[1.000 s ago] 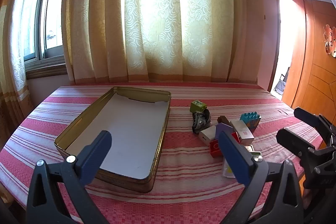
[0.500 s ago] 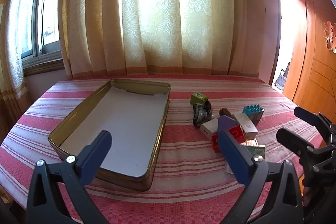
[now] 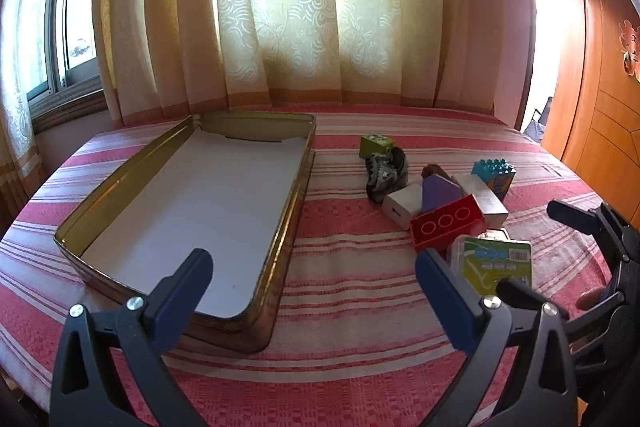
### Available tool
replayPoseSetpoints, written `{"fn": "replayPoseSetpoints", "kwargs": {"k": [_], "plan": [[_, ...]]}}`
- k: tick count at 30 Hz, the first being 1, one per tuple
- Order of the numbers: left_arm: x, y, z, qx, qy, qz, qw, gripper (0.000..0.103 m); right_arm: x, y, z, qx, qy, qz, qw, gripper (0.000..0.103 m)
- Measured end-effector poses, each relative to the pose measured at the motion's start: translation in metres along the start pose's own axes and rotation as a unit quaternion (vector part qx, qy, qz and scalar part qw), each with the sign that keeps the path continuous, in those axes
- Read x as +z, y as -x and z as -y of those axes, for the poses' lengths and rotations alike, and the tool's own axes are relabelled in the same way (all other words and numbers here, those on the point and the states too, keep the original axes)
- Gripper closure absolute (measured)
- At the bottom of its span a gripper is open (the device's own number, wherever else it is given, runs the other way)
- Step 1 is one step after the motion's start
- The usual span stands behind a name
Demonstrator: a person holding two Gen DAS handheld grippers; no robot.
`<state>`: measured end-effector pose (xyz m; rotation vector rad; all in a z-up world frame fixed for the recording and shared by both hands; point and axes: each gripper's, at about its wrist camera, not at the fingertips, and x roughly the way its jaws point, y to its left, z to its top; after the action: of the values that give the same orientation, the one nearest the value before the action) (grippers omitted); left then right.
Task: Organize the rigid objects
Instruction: 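Grasp the clear green-labelled plastic box with the right gripper, then grasp the red Lego brick with the left gripper while the right holds the box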
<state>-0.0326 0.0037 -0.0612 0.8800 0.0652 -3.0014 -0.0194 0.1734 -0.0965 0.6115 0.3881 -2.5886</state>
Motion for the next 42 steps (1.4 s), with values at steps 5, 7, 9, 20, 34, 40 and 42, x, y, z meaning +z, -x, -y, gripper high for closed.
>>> {"fn": "replayPoseSetpoints", "kwargs": {"k": [5, 7, 9, 20, 34, 40, 42], "plan": [[-0.002, -0.002, -0.003, -0.001, 0.007, -0.003, 1.0, 0.0, -0.001, -0.012, -0.01, 0.021, 0.027, -0.019, 0.999, 0.001], [-0.001, -0.003, -0.003, -0.002, 0.007, -0.005, 1.0, 0.0, -0.002, -0.017, -0.018, 0.016, 0.052, -0.029, 0.998, 0.001], [-0.001, -0.004, -0.001, -0.003, 0.005, -0.006, 1.0, 0.0, -0.002, -0.023, -0.021, 0.0, 0.067, -0.042, 0.997, 0.006], [0.003, -0.01, 0.008, -0.018, -0.003, -0.013, 0.9997, 0.0, -0.005, -0.022, -0.007, 0.08, 0.01, -0.055, 0.995, 0.045], [0.019, -0.026, 0.028, -0.023, -0.01, -0.013, 0.9996, 0.0, -0.005, 0.012, 0.029, 0.038, -0.066, 0.04, 0.996, 0.046], [0.028, -0.039, 0.059, -0.046, -0.03, -0.021, 0.9983, 0.0, -0.002, 0.006, 0.06, -0.048, -0.105, 0.04, 0.992, 0.046], [0.029, -0.043, 0.069, -0.044, -0.042, -0.02, 0.998, 0.0, -0.003, 0.004, 0.068, -0.065, -0.115, 0.039, 0.991, 0.046]]}}
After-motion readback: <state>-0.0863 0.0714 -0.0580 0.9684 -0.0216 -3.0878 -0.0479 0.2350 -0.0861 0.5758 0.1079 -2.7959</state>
